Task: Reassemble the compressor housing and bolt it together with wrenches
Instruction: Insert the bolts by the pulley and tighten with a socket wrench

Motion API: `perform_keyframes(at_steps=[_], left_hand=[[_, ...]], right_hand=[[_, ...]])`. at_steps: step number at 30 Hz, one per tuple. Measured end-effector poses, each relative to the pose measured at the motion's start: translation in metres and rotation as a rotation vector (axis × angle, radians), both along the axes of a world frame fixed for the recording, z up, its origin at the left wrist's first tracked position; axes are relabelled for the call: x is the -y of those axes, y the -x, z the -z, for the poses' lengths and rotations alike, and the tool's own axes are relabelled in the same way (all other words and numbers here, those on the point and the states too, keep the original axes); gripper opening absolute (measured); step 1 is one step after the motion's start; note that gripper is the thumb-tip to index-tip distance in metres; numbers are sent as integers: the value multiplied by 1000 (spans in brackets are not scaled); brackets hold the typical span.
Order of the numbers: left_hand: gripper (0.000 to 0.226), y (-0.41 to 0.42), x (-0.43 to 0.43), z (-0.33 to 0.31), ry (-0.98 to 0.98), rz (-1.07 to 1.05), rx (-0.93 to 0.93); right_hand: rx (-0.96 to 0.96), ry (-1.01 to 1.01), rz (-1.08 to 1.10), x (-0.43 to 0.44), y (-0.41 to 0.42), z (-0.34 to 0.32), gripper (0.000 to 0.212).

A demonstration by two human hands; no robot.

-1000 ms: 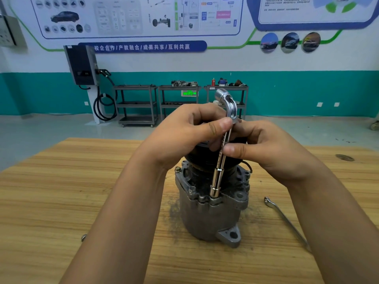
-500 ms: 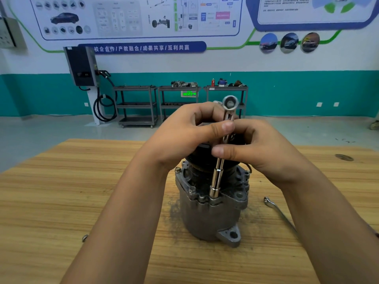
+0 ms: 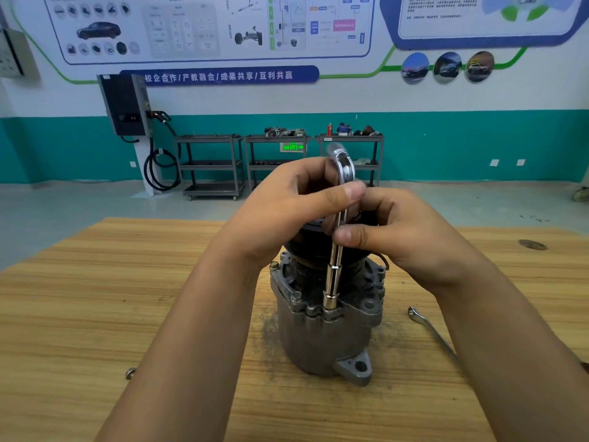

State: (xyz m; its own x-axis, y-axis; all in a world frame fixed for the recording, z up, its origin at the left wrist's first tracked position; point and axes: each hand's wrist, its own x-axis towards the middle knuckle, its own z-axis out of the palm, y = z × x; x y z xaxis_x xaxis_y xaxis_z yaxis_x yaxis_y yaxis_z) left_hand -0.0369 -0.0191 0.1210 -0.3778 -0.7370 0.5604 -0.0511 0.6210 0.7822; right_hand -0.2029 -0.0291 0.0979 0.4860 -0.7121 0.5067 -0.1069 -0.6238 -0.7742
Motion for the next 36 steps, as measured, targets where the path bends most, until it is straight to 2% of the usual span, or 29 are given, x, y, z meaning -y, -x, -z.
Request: perform_keyframes(at_steps=[2,5,9,13,16,17,20,23,26,31,34,36], left_hand=[[42,1,-1,0,-5,-16,0],[19,2,-2,0,-20,-37,10],[27,0,0,0,-21,-24,39],[21,0,-1,-1,-34,-35,35],[39,-1,-1,-1,-48,-30,33],[39,-2,0,0,-46,-27,38],[21,-3,-3,0,-14,-41,48],[12,-1,-8,-2,18,-68,26],[18,6,-14,-6,86,-230,27],[44,22,-27,-6,33,-512,-126],[59,22,-33,-12,121,-766,105],[53,22,-38,-15,188,-878,197]], right_hand=[[5,14,24,-2,-2,-1,31],[4,33,69,-4,-5,-2,36],[5,44,95,-6,-9,-2,40],[-31,37,63,-4,-6,-2,24],[-31,-18,-36,-2,2,-2,21],[-17,-34,-62,-2,4,-2,21],[-1,-38,-67,-3,5,-3,20],[-1,-24,-20,-2,3,-2,14],[-10,-15,12,-1,3,-1,26],[-6,-22,2,-1,1,-1,17],[-2,2,40,-3,1,-2,23],[13,19,91,-5,-2,-2,32]])
